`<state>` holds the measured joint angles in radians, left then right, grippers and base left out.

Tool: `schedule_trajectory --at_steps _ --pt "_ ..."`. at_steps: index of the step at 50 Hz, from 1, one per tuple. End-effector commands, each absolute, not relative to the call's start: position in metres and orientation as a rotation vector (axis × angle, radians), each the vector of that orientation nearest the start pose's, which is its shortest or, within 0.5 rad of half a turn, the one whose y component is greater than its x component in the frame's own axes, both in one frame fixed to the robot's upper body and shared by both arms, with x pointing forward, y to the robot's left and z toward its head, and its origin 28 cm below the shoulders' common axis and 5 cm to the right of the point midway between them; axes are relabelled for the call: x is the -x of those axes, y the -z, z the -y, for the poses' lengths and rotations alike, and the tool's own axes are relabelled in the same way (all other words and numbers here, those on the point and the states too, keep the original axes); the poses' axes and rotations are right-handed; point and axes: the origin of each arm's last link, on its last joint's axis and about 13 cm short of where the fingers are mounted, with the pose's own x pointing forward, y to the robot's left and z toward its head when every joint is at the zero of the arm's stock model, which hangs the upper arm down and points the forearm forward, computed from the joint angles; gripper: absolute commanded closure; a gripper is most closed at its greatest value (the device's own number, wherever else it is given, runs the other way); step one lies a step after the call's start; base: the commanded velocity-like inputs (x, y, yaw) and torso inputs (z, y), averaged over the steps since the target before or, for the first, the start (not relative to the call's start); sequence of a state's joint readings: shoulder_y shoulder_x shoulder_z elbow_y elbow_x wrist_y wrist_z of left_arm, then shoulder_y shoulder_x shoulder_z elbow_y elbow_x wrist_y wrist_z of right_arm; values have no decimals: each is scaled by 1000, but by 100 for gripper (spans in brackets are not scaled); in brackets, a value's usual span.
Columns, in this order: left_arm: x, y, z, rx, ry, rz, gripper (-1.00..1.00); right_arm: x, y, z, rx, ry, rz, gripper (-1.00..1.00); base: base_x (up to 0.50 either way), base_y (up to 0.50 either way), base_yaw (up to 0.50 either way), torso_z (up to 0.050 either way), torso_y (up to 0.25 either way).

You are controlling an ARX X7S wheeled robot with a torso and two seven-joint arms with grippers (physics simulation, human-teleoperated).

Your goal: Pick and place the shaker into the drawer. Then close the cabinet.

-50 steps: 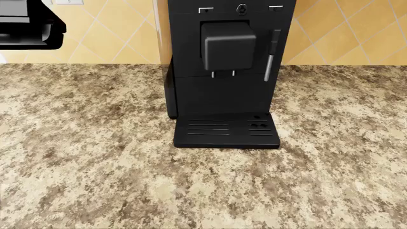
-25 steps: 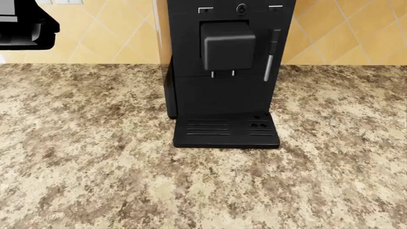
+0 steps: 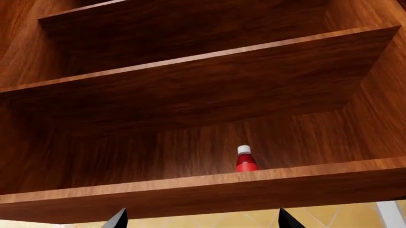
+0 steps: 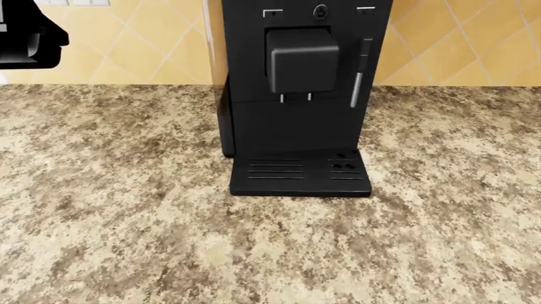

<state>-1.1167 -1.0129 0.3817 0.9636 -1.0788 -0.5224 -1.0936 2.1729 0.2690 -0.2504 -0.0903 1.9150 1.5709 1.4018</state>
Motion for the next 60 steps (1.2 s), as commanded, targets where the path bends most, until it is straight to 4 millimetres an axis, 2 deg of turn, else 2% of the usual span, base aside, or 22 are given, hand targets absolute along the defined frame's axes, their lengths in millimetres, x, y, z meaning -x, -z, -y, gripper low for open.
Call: schedule_trajectory --at_steps 1,11,24,37,54,60 --pt "-168 -325 -238 -114 -143 879 -100 -146 -555 50 229 -488 379 -100 18 9 15 18 14" --pt "-167 -325 -240 -111 -147 879 -100 -185 -532 25 353 -548 103 -100 21 8 11 17 12" --pt "-166 -326 -242 -104 -152 882 -100 -211 -511 2 435 -595 -46 -100 21 3 3 13 6" --pt "-165 -327 -246 -92 -160 884 -100 -224 -494 -26 531 -667 -146 -100 15 0 0 7 2" --pt "-163 -327 -246 -94 -161 886 -100 -224 -464 -54 672 -798 -260 -100 8 -1 -2 2 0" --pt "-163 -327 -247 -93 -163 886 -100 -223 -458 -58 692 -819 -269 -100 0 0 0 0 0"
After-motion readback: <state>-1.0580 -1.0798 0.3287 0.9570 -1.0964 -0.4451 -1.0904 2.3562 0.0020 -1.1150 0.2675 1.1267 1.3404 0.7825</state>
